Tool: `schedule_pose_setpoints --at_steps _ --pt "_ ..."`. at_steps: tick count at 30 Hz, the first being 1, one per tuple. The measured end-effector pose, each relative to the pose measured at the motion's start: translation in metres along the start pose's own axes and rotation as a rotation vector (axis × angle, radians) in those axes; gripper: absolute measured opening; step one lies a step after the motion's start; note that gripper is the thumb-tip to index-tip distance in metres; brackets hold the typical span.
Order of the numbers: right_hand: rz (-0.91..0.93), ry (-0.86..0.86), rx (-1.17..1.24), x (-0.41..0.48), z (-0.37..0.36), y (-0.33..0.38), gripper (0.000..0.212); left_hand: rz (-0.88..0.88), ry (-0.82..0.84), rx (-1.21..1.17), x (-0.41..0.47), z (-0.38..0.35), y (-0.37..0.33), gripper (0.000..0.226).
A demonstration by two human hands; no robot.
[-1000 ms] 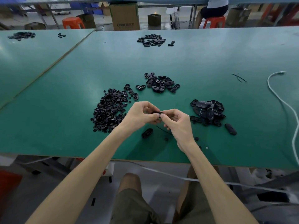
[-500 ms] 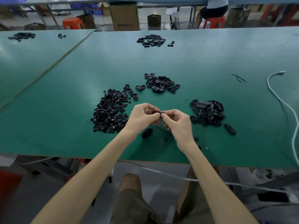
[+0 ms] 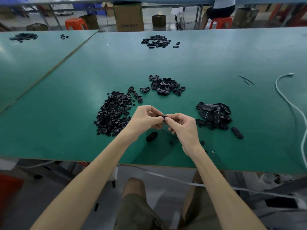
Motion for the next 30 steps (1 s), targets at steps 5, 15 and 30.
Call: schedule_pose_setpoints --at_steps 5,15,30 --pt "0.009 -0.006 0.002 -0.001 -0.001 0.0 0.006 -0.012 -0.045 0.11 0.001 -0.004 0.0 0.009" --pt "0.023 -0.035 0.037 -0.001 -0.002 0.0 0.004 -0.063 -0.095 0.151 0.003 -0.006 0.001 0.011" --pt "0.021 -0.009 0.029 0.002 -0.001 -0.002 0.004 -0.076 0.054 -0.077 -0.001 0.01 0.0 0.019"
Point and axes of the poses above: each hand's wrist, its own x-axis towards the middle knuckle, its own z-axis out of the back of the hand, y = z × x, the point moved 1 cm from there along x, towards the middle knuckle, and after that the axes turned 15 degrees about x, right-handed, at the moved point
